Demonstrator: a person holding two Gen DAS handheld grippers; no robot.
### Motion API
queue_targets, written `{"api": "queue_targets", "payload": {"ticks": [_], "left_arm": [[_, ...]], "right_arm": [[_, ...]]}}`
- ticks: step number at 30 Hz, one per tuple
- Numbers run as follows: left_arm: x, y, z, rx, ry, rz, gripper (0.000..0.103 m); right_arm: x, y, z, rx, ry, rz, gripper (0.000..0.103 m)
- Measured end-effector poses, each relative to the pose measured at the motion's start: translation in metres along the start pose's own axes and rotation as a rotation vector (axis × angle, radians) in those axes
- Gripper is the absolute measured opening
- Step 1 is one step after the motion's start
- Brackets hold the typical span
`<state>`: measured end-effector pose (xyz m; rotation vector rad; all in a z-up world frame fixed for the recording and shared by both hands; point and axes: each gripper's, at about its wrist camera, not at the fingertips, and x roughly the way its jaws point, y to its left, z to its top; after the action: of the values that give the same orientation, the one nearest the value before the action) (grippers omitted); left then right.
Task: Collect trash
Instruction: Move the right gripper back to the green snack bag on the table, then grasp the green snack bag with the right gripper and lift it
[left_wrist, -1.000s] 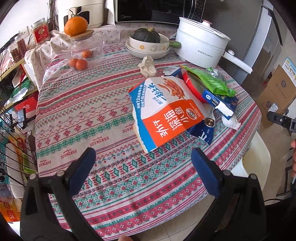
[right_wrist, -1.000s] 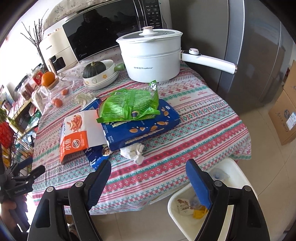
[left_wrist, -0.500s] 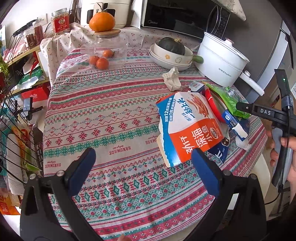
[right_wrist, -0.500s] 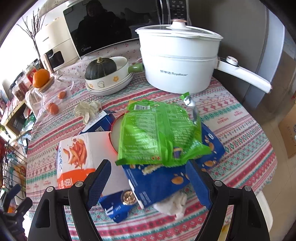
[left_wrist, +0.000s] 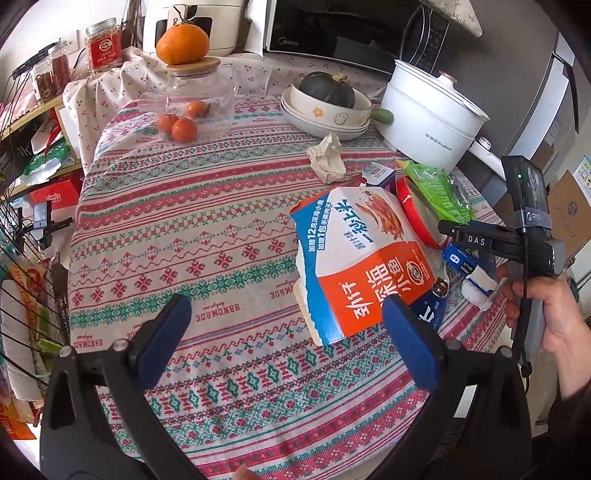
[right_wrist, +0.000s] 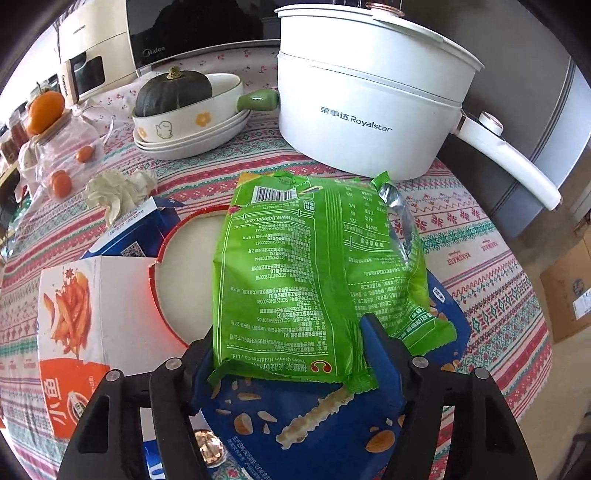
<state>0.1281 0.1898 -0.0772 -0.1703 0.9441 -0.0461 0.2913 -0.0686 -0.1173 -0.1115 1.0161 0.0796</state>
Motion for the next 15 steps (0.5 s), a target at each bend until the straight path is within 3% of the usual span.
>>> {"api": "queue_targets", "payload": {"ticks": [5,7,10,15], "left_arm": [[-0.003,-0.001,-0.002,0.001,-0.008,-0.006,0.102],[-0.004,0.000,-0.003,-0.002,-0.005,-0.008,0.102],[-0.004,0.003,-0.005,-0.011,0.005,-0.017,0.102],[-0.004,0.001,-0.005,-0.004,0.012,-0.042,0.102]], "right_arm": [[-0.013,0.004,-0.011,-0.035,-0.020,0.030,0.050],[-0.027,0.005,-0.011,-0.037,-0.044,0.069,0.029],[-0.047,0.003,-0.009,-0.012,-0.049,0.135,0.012],[-0.082,-0.011,-0.012,0.048,-0.084,0.193,0.011]]}}
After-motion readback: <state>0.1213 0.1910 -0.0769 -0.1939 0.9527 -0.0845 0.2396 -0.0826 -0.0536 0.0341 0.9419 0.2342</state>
